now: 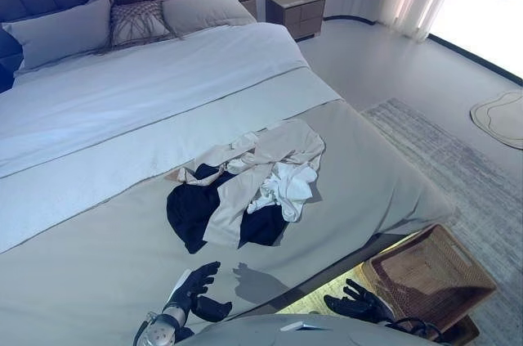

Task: Pick up the clothes from the bed and place them into the basket

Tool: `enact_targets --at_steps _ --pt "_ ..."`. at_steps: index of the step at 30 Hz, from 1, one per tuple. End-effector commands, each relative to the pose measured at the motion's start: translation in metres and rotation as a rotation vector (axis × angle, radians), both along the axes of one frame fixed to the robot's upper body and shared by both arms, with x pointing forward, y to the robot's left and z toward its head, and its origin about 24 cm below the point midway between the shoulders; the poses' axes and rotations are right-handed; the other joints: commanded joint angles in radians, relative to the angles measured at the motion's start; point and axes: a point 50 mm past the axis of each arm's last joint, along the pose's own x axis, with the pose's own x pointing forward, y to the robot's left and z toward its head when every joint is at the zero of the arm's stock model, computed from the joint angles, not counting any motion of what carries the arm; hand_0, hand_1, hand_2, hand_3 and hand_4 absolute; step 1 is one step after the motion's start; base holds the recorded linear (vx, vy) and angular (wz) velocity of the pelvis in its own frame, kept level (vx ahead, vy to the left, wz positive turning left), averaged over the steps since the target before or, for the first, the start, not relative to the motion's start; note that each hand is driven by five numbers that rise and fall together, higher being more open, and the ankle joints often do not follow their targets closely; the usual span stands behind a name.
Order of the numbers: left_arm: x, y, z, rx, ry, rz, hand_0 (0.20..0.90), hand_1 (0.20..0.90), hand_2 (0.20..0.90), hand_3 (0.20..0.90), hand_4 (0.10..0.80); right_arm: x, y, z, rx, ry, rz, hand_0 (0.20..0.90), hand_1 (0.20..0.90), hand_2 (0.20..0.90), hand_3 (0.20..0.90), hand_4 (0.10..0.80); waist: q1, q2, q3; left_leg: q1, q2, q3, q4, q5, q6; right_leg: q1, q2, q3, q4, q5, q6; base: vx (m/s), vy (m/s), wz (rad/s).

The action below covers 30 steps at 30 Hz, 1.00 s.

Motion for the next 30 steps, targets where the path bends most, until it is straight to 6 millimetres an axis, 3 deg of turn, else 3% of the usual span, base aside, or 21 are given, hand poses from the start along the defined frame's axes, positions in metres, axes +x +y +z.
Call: enact_targets --at_steps 1,6,14,20,24,25,27,28,30 --pt "0.049 0.008 0.019 0.01 -0.167 0.021 0.9 0.9 0.9 0.9 0.8 0.07 -0.007 0.027 -0.083 -0.279 0.047 0.9 0.9 0.9 0.9 0.8 0.014 -0.004 0.037 0.042 0.02 0.014 0.026 -0.089 -0.016 0.01 -0.027 -0.024 0.08 -0.076 0.034 -0.033 -0.036 0.01" --pt "0.06 0.014 0.027 0.057 -0.223 0.012 0.9 0.9 0.9 0.9 0.8 0.104 -0.009 0.05 -0.271 -0.408 0.15 0.9 0.9 0.9 0.9 0.8 0.03 -0.013 0.037 0.036 0.024 0.006 0.026 -0.086 -0.017 0.01 -0.027 -0.03 0.08 -0.077 0.03 -0.024 -0.037 0.05" --pt "0.079 0.024 0.046 0.2 -0.359 -0.056 0.9 0.9 0.9 0.9 0.8 0.16 -0.005 0.103 -0.725 -0.583 0.504 0.9 0.9 0.9 0.9 0.8 0.063 -0.03 0.04 0.017 0.026 -0.013 0.037 -0.087 -0.018 0.004 -0.029 -0.041 0.09 -0.085 0.025 -0.022 -0.035 0.09" --pt "0.087 0.026 0.052 0.248 -0.376 -0.118 0.9 0.9 0.9 0.9 0.8 0.189 -0.029 0.136 -0.989 -0.571 0.579 0.9 0.9 0.9 0.9 0.8 0.093 -0.033 0.051 -0.009 0.025 -0.036 0.063 -0.094 -0.015 -0.009 -0.027 -0.048 0.128 -0.11 0.013 -0.001 -0.014 0.11" --pt "0.094 0.025 0.058 0.239 -0.405 -0.131 0.9 0.9 0.9 0.9 0.8 0.206 -0.034 0.155 -1.073 -0.582 0.58 0.9 0.9 0.9 0.9 0.8 0.105 -0.027 0.074 -0.049 0.026 -0.052 0.124 -0.105 -0.014 -0.044 -0.029 -0.054 0.202 -0.143 -0.005 -0.032 0.013 0.13" --pt "0.106 0.024 0.066 0.232 -0.449 -0.135 0.9 0.9 0.9 0.9 0.8 0.224 -0.037 0.179 -1.116 -0.611 0.555 0.9 0.9 0.9 0.9 0.8 0.112 -0.021 0.11 -0.106 0.026 -0.071 0.184 -0.11 -0.019 -0.097 -0.037 -0.059 0.269 -0.16 -0.017 -0.203 0.023 0.17" --pt "0.118 0.023 0.074 0.226 -0.49 -0.132 0.9 0.9 0.9 0.9 0.8 0.24 -0.038 0.199 -1.153 -0.642 0.534 0.9 0.9 0.9 0.9 0.8 0.117 -0.014 0.143 -0.15 0.024 -0.083 0.214 -0.11 -0.022 -0.141 -0.044 -0.063 0.31 -0.169 -0.024 -0.294 0.028 0.24" --pt "0.132 0.02 0.083 0.211 -0.541 -0.125 0.9 0.9 0.9 0.9 0.8 0.259 -0.039 0.224 -1.2 -0.681 0.505 0.9 0.9 0.9 0.9 0.8 0.124 -0.004 0.187 -0.199 0.022 -0.096 0.235 -0.103 -0.025 -0.193 -0.051 -0.068 0.353 -0.176 -0.033 -0.325 0.023 0.26" --pt "0.141 0.016 0.091 0.197 -0.59 -0.128 0.9 0.9 0.9 0.9 0.8 0.27 -0.041 0.246 -1.25 -0.711 0.481 0.9 0.9 0.9 0.9 0.8 0.131 0.004 0.225 -0.252 0.018 -0.107 0.268 -0.1 -0.025 -0.254 -0.061 -0.068 0.406 -0.183 -0.042 -0.279 0.016 0.21"
